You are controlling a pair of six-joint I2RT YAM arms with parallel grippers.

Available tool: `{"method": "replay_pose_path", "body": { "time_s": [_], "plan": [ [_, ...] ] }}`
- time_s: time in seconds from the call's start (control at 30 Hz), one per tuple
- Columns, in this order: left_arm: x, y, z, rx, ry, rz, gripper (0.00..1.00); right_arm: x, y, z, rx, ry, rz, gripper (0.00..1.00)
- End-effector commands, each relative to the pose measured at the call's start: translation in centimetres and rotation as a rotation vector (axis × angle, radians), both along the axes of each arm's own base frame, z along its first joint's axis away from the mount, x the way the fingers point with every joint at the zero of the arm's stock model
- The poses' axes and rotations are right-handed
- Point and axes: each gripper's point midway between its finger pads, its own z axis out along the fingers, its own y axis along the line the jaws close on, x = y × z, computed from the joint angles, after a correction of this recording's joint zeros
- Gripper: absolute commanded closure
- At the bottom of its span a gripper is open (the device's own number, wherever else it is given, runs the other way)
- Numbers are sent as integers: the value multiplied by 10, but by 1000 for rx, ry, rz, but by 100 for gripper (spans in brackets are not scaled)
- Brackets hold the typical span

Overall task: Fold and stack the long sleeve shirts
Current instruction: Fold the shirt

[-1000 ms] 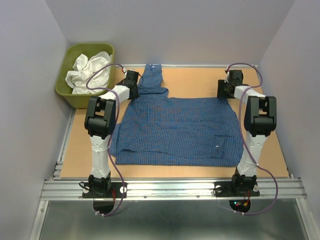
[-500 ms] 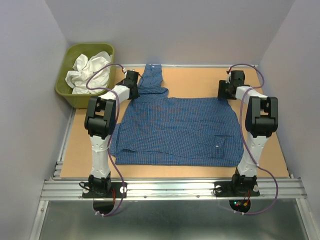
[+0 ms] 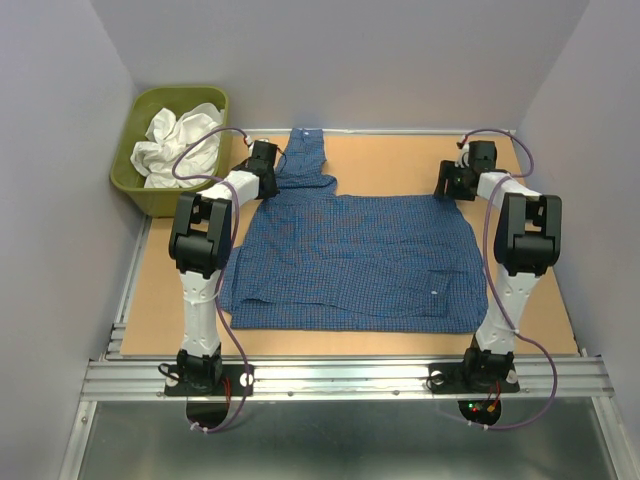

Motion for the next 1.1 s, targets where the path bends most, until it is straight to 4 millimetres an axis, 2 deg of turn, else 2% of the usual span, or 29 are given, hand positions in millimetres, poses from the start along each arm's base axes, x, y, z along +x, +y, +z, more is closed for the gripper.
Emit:
{"method": "replay_pose_path", "body": {
  "time_s": [0.0,0.2,0.37,0.5,0.6,0.83,0.87,1.0,1.07],
  "plan": [
    [-21,2,-8,9,69,-24,80,-4,3,14,44,-13,39,34],
    [-20,1,-9,5,67,-22,80,-9,-12,6,-3,7,48,35],
    [-19,0,-10,0,70,-24,80,-16,-18,-11,-49,48,58,45],
    [-20,0,-11,2,73,-27,80,-19,-12,-23,-28,72,91,47],
    [-19,1,-12,5,74,-25,80,-20,-6,-25,-21,81,120,48],
    [-21,1,-15,5,81,-28,81,-28,-3,-40,-107,140,158,52],
    [-20,1,-14,7,79,-28,81,-28,-3,-42,-118,147,159,53],
    [-19,2,-12,14,74,-28,86,-27,-1,-44,-141,157,171,74],
    [-18,2,-11,15,69,-28,87,-23,2,-43,-147,149,182,74]
  ]
}}
